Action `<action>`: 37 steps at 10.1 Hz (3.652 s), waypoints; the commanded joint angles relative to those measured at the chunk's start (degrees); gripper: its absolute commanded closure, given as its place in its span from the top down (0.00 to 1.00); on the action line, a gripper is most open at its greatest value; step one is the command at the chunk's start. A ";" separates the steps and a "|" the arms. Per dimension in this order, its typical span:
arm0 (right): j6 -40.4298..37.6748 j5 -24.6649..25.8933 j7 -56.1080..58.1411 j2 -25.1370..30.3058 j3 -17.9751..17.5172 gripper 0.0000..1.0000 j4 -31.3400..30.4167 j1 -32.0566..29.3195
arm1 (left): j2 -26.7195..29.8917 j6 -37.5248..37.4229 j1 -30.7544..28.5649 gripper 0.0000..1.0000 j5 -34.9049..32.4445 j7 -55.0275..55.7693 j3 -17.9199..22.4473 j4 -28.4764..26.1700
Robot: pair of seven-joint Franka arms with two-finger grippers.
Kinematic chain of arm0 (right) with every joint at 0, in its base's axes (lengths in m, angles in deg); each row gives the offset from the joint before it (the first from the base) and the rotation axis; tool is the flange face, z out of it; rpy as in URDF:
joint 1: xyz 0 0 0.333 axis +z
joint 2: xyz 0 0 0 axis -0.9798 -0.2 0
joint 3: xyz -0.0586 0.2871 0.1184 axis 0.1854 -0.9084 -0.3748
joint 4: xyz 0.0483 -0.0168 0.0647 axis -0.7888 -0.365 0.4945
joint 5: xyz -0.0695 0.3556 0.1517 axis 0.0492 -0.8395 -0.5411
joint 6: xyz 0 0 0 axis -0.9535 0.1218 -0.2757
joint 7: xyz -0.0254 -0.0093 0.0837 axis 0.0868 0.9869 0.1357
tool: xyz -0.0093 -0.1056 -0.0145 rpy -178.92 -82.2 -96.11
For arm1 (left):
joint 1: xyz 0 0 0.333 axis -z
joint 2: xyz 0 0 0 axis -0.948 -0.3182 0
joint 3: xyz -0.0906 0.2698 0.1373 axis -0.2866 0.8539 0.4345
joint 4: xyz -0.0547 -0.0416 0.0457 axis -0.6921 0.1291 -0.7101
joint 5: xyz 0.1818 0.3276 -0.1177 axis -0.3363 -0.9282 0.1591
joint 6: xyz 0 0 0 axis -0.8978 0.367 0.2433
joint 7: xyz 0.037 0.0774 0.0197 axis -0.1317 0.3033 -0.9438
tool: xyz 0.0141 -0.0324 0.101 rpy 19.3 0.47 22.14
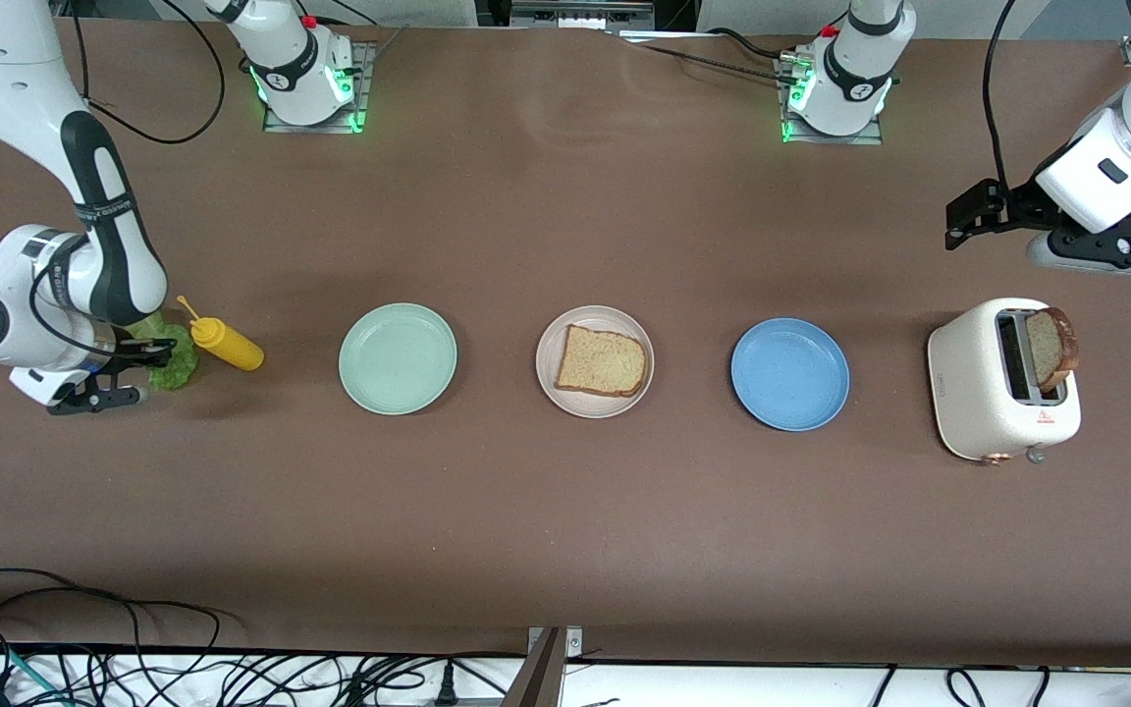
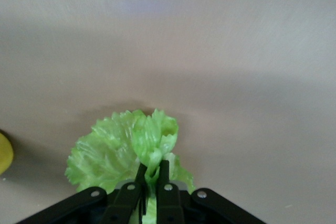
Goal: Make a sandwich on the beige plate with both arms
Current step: 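Grasp the green lettuce leaf with the right gripper, then lift the lettuce and carry it over the bread on the beige plate, then lower the lettuce onto the bread and open the right gripper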
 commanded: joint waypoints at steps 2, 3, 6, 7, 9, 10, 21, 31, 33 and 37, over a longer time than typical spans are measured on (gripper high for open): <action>-19.75 0.67 6.48 2.13 -0.15 0.00 15.74 -0.27 | 0.29 -1.06 4.01 1.00 -1.03 -0.30 3.35 0.54; -29.25 0.41 6.32 2.13 -0.41 0.00 23.03 0.26 | 0.29 -1.06 4.36 1.00 -1.03 -0.30 3.71 0.54; -45.39 -0.73 1.60 2.22 -3.39 0.00 34.50 2.98 | 0.29 -1.06 4.89 1.00 -1.20 -0.30 3.80 0.54; -47.51 -4.21 -3.13 2.74 -5.49 0.00 35.57 3.86 | 0.29 -1.06 5.59 1.00 -1.29 -0.30 4.67 0.54; -47.54 -10.82 -16.02 3.80 -11.72 0.00 35.58 5.61 | 0.29 -1.06 5.34 1.00 -1.12 -0.30 4.85 0.54; -46.58 -10.93 -25.75 3.72 -15.41 0.00 35.67 7.71 | 0.29 -1.14 5.24 1.00 -1.03 -0.30 4.85 0.54; 12.23 -9.70 -80.97 -20.26 -20.63 0.00 35.50 36.56 | -0.06 -1.76 4.28 1.00 -1.03 -0.74 5.03 0.54; 4.58 -13.91 -80.87 -21.16 -20.89 0.00 34.88 37.88 | -0.06 -1.85 4.10 1.00 -1.03 -0.74 5.03 0.54; 5.11 -14.00 -80.79 -21.95 -20.89 0.20 34.97 38.50 | -0.06 -1.85 3.66 1.00 -1.03 -0.83 5.03 0.54; 4.59 -14.09 -86.41 -21.34 -20.89 1.00 35.41 38.41 | -0.06 -1.93 3.40 1.00 -0.94 -0.83 5.03 0.54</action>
